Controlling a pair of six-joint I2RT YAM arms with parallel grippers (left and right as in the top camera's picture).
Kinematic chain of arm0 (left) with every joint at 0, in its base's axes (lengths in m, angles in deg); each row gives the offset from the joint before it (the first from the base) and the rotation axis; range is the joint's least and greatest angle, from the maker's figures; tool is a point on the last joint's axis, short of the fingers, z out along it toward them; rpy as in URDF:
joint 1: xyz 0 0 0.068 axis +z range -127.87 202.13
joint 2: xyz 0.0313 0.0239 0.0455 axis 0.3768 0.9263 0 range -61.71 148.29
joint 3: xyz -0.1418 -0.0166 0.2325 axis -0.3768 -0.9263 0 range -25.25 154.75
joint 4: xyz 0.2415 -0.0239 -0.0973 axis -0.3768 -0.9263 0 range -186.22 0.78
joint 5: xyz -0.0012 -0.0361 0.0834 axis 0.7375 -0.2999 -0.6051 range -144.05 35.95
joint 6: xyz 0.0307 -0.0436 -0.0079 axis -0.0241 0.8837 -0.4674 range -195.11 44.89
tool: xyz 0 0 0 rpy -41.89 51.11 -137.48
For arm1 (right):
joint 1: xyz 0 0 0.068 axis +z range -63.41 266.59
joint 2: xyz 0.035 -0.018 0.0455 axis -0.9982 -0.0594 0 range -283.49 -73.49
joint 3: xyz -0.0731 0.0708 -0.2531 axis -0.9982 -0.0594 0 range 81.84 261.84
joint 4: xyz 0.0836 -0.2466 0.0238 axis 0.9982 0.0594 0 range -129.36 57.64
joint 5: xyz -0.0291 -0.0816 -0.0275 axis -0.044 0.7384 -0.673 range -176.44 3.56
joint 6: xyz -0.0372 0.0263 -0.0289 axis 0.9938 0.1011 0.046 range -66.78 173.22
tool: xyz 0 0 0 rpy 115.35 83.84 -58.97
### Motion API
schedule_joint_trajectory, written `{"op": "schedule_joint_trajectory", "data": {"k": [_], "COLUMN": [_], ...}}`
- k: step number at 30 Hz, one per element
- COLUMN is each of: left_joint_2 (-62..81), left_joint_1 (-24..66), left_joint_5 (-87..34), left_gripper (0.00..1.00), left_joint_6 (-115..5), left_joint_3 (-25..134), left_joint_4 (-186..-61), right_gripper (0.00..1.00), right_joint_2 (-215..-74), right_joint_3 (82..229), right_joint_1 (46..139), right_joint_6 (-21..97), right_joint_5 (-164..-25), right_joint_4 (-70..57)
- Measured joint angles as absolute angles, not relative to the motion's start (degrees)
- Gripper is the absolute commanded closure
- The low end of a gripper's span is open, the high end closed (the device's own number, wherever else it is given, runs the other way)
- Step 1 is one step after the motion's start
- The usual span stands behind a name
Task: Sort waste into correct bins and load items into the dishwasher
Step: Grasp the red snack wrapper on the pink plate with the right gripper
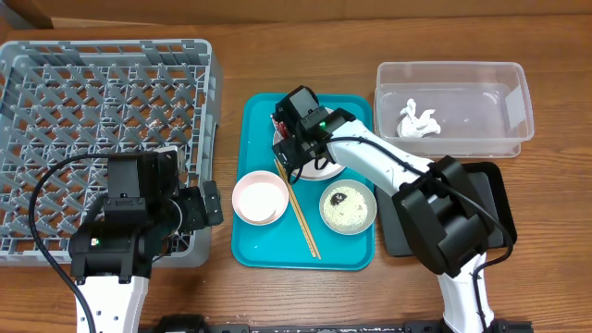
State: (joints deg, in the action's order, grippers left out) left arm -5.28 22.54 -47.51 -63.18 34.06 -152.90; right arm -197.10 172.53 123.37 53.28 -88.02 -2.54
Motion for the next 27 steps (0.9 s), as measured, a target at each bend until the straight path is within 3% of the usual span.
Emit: {"op": "schedule_joint_trajectory", "data": {"k": [2,12,14,19,22,27], "left_joint_2": [-5.28,-5.28,-5.28,-5.28,-5.28,-5.28], "left_joint_1": [22.54,22.54,22.54,22.54,22.54,22.54], "left_joint_5": [-47.51,-47.51,-47.51,-47.51,-47.51,-47.51], "left_gripper": [0.0,0.0,0.0,0.0,0.0,0.0], "left_joint_6": [-63.18,-63.2,-63.18,-63.18,-63.18,-63.18], "left_joint_3": [34.06,34.06,34.06,34.06,34.06,34.06], "left_joint_4": [-152.9,-152.94,-153.01,-153.49,-153.53,-153.53], "right_gripper": [0.3,0.33,0.41,0.8,0.96,0.96], "right_joint_2": [-197.1,-197.19,-197.28,-197.28,-197.28,-197.19], "right_joint_3": [172.53,171.16,170.96,170.96,170.96,173.23], "right_joint_1": [123.37,123.37,123.37,123.37,123.37,123.17], "right_joint_6": [53.23,52.23,51.97,51.81,51.68,50.15], "right_joint_5": [-87.87,-87.65,-87.54,-87.5,-87.5,-85.33], "right_joint_4": [-2.71,-2.65,-2.69,-2.23,-0.7,6.36]}}
